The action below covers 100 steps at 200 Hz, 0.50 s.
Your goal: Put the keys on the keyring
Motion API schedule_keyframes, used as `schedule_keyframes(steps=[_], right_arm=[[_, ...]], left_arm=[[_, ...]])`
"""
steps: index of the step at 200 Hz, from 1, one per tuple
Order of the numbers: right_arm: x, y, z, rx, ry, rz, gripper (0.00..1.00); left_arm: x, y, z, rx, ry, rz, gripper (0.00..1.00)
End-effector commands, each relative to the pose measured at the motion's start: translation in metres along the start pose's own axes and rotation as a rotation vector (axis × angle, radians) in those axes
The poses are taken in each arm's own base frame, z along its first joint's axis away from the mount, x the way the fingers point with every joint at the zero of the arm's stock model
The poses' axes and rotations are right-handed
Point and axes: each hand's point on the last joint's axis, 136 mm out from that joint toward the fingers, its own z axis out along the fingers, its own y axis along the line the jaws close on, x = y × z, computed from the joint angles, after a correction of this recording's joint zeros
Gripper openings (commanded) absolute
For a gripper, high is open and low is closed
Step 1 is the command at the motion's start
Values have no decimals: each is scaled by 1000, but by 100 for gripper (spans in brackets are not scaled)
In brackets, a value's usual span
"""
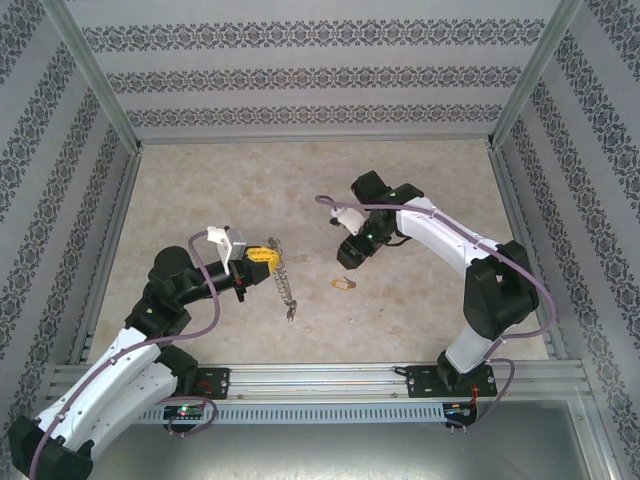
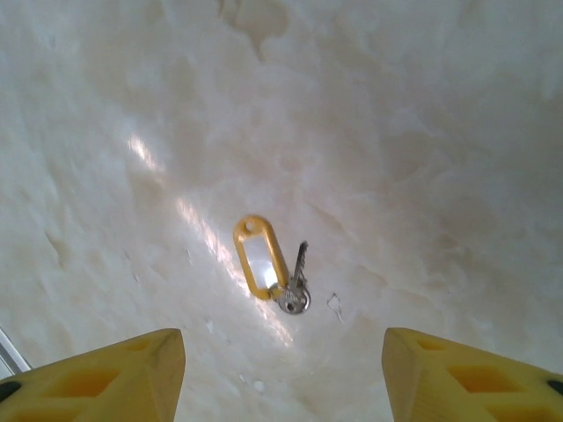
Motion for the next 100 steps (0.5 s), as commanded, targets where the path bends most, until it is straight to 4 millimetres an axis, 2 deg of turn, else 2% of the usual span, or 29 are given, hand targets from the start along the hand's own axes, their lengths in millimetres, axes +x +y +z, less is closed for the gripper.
schedule_keyframes(steps=[1, 26, 59, 100], right_arm=[[12, 10, 4, -82, -42, -234, 61], [24, 9, 12, -124, -33, -317, 60], [23, 3, 18, -184, -41, -337, 58], [28, 0, 38, -220, 10, -349, 57]], left_arm=[[-25, -12, -6, 31, -57, 53, 0], [-25, -14, -8, 34, -51, 52, 0], [-23, -15, -10, 34, -51, 44, 0], [-19, -15, -15, 17, -42, 36, 0]])
